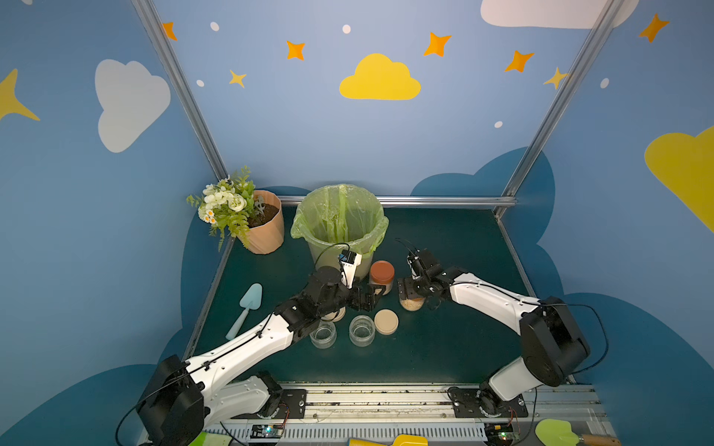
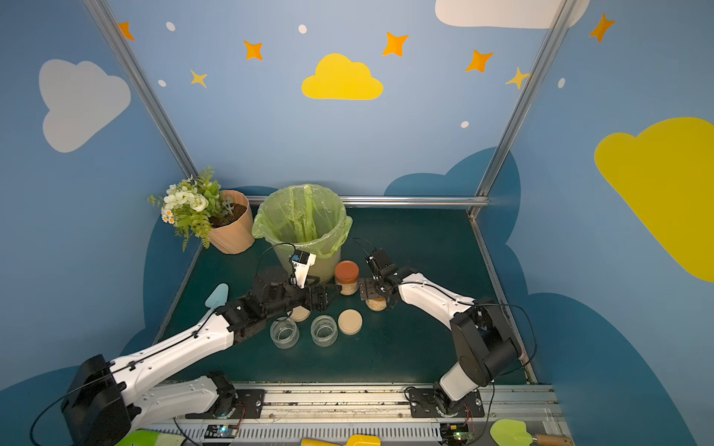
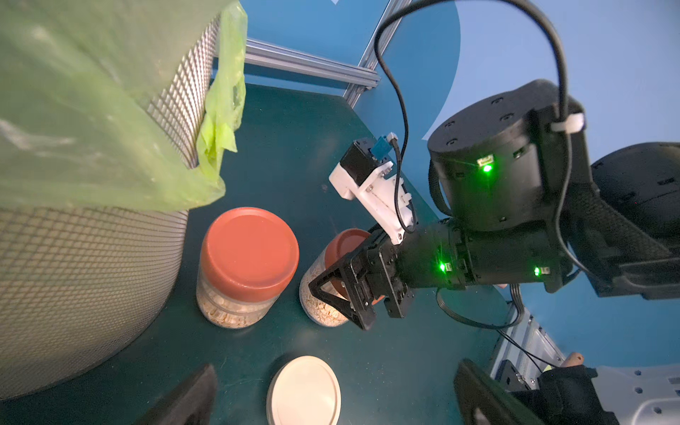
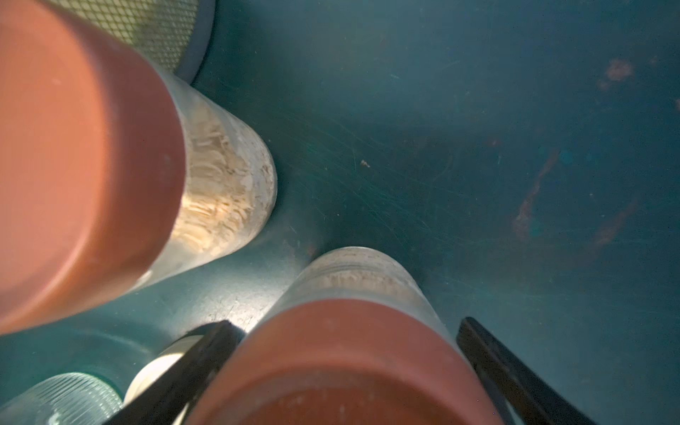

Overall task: Empty expired oatmeal from jars
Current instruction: Pick up the jar from the center of the board.

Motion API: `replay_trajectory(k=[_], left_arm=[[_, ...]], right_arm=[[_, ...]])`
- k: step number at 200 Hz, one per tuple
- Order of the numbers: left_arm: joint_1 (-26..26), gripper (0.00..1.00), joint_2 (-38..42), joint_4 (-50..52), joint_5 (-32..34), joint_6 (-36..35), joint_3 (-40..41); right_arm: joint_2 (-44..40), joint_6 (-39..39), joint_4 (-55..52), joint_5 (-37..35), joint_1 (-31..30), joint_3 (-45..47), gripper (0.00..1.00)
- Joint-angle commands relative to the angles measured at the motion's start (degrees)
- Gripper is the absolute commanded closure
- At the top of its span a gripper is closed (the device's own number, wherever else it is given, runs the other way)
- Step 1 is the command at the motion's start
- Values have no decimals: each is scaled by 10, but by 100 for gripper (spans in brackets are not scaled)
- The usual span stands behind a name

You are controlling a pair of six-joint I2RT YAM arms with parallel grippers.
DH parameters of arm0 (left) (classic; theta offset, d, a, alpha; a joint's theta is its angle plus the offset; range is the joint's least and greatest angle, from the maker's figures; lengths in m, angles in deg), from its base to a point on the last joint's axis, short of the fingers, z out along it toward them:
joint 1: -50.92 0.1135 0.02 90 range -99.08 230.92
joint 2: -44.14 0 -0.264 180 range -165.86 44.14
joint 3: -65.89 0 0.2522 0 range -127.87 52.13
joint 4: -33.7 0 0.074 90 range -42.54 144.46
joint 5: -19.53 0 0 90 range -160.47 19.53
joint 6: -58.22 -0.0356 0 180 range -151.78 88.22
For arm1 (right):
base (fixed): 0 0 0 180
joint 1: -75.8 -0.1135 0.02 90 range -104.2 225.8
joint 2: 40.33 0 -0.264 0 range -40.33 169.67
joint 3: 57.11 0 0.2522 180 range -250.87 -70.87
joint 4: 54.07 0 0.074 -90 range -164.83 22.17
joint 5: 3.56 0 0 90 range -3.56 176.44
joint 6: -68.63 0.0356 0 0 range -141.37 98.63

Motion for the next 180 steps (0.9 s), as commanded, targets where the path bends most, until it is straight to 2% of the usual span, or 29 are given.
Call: replay_trajectory(k=[1,19,45,63,94,122,148,180], left_arm=[[-2,0,4,-1,-20,-26,2],[-2,0,4,0,-22,-34,0],[-2,0,2,-7,-26,-43,3],[-2,0,2,-17,-23,-47,9],[-5,0,-4,-27,-64,-84,8],[-21,0,-15,-26,-91,-157,4],[-32,0,-40,-22,-113,-208,-12],[-37,0,-97,-43,-145,-227,-40]], right_arm=[[-9,4,-7,2,3,1,7],[-18,6,-11,-1,3,9,8],[-28,7,-17,-3,3,15,16],[-32,7,-20,-3,3,21,16],[-46,6,-30,3,5,21,32],[-77,1,-49,40,16,7,49],[-108,3,-77,90,36,-10,51],[-154,13,-104,167,70,-33,51]])
